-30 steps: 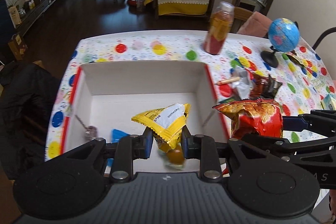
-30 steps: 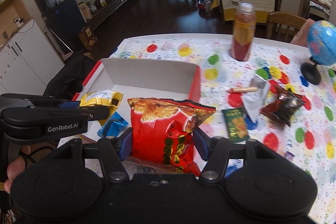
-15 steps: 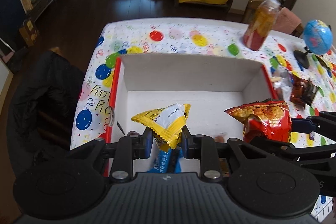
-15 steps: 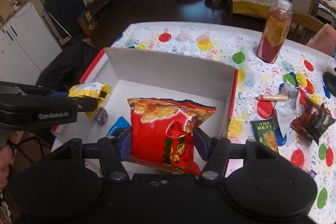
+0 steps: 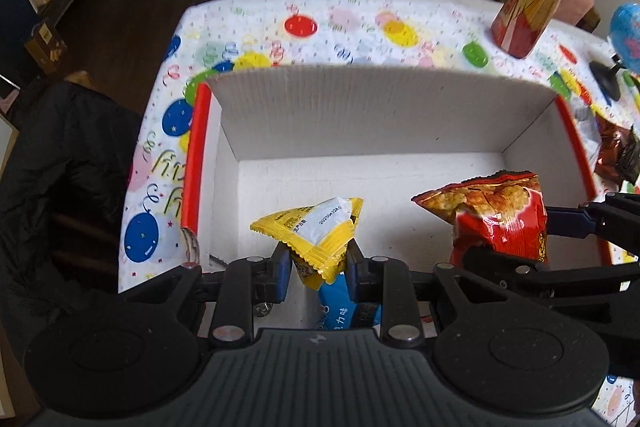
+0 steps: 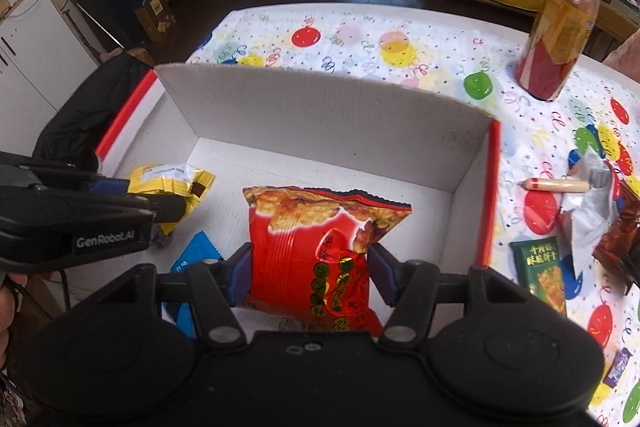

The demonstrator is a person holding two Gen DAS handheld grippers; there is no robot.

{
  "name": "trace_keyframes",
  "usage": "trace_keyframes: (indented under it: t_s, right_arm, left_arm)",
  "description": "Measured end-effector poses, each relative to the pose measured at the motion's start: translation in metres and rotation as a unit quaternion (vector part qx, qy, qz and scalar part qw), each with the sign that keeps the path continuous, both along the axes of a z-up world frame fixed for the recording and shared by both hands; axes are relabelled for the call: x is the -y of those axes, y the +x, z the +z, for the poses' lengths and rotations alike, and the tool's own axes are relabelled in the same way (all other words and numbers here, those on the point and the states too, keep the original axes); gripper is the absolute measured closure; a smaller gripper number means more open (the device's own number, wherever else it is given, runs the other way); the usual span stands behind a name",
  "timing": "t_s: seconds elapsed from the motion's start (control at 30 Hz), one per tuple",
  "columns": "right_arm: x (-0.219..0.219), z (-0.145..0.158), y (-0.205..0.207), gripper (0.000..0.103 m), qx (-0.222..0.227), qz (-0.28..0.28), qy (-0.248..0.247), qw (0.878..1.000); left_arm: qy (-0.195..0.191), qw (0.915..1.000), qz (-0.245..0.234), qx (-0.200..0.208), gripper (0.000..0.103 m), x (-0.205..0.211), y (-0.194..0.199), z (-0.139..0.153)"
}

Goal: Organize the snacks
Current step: 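Carry the yellow packet and red chip bag over the box with both tools, then open both tools to drop the snacks into the box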

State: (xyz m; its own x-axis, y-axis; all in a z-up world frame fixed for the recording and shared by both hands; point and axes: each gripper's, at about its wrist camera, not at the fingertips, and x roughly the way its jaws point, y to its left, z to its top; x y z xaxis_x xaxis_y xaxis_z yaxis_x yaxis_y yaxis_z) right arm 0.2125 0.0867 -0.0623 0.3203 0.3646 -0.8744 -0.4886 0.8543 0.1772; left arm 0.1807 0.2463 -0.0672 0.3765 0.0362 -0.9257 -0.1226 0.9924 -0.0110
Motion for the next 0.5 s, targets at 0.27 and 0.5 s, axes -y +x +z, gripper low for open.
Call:
trace_keyframes:
  t_s: [0.27, 0.5]
  right_arm:
    - [-0.005, -0.011, 0.003, 0.041, -0.014, 0.002, -0.004, 1.0]
    - [-0.002, -0.008, 0.001, 0.028, -0.01, -0.001, -0.004, 1.0]
  left_arm:
    - [0.0, 0.9996, 0.004, -0.027, 0.077, -0.004, 0.009, -0.012]
    - [-0.009, 0.9991, 0.012, -0.04, 0.075, -0.006, 0.011, -0.013]
